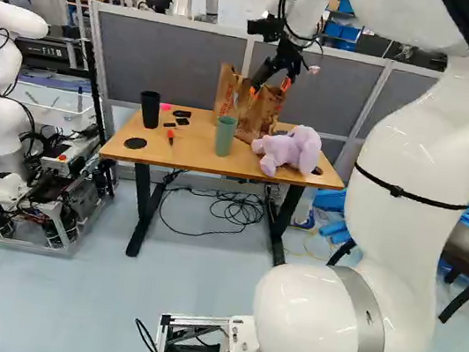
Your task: Pick up the bag on the ground and place it on the table
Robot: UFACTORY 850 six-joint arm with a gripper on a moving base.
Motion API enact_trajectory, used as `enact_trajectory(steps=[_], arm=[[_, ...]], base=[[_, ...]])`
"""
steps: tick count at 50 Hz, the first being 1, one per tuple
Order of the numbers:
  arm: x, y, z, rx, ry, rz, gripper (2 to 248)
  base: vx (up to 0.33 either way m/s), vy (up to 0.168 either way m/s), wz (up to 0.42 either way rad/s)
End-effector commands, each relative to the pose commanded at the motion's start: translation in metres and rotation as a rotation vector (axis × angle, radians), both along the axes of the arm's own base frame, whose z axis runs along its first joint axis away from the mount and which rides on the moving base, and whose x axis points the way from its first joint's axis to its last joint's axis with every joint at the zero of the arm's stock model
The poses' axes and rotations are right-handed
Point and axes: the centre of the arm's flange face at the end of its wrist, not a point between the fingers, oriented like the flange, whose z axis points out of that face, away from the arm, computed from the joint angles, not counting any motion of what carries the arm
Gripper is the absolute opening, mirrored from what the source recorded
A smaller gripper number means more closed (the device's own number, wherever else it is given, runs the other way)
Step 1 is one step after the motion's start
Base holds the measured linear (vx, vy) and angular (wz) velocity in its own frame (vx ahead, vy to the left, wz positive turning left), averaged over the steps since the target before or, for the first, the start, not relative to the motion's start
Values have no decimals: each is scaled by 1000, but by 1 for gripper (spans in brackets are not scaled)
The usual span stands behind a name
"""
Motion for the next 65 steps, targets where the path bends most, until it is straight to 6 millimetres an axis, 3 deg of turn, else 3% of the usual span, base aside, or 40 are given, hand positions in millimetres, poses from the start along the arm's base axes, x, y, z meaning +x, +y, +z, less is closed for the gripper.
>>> enact_trajectory(steps=[32, 65], arm=[[-39, 0, -75, 57, -174, -120, 247], [-113, -1, -164, 157, -388, -242, 247]], base=[[0, 0, 0], [0, 0, 0]])
